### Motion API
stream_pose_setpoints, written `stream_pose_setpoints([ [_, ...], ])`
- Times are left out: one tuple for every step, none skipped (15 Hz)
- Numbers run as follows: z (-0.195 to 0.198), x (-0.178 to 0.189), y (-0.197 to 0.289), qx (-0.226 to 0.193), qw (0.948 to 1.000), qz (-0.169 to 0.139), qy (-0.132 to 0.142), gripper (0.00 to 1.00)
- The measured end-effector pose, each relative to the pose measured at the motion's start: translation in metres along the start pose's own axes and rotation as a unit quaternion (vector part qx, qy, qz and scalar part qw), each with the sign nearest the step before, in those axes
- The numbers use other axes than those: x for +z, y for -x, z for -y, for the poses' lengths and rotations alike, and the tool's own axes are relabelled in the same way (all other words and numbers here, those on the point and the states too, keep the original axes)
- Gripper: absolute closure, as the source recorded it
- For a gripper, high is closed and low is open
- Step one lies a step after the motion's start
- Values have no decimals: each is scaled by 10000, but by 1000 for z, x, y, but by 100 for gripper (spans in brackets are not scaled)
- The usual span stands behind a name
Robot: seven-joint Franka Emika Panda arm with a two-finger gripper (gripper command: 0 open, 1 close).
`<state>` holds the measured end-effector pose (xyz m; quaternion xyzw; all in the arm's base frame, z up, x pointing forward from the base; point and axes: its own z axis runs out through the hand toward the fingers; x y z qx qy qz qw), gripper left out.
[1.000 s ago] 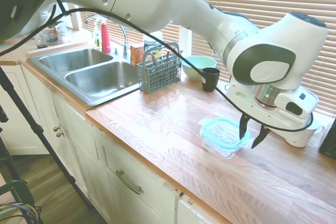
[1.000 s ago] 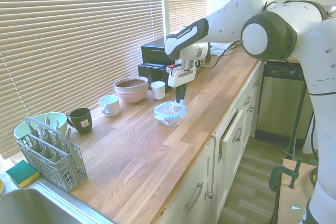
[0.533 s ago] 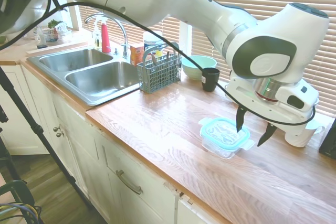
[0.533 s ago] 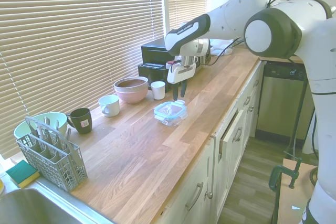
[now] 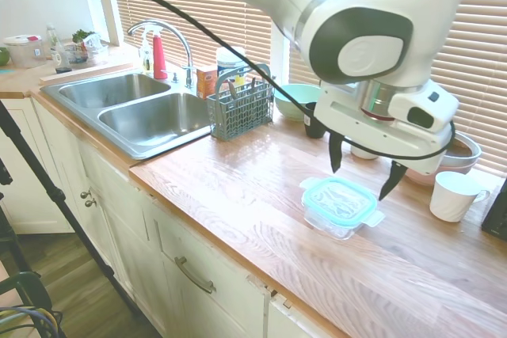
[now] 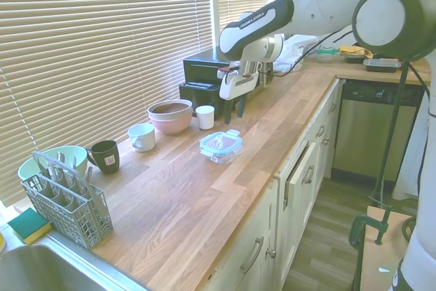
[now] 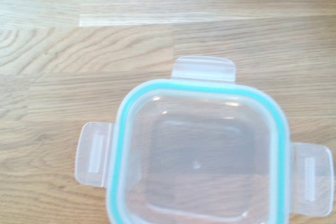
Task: Cover the lid of the food container
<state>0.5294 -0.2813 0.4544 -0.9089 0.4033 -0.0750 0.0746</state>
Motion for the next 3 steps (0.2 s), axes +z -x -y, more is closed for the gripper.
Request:
stream_pose_setpoints([
  [4,-2,14,-52,10000,-36,45,0],
  [8,-6,30,-112,9999,-77,73,0],
  [11,-11,45,-152,9998,-103,93,0],
])
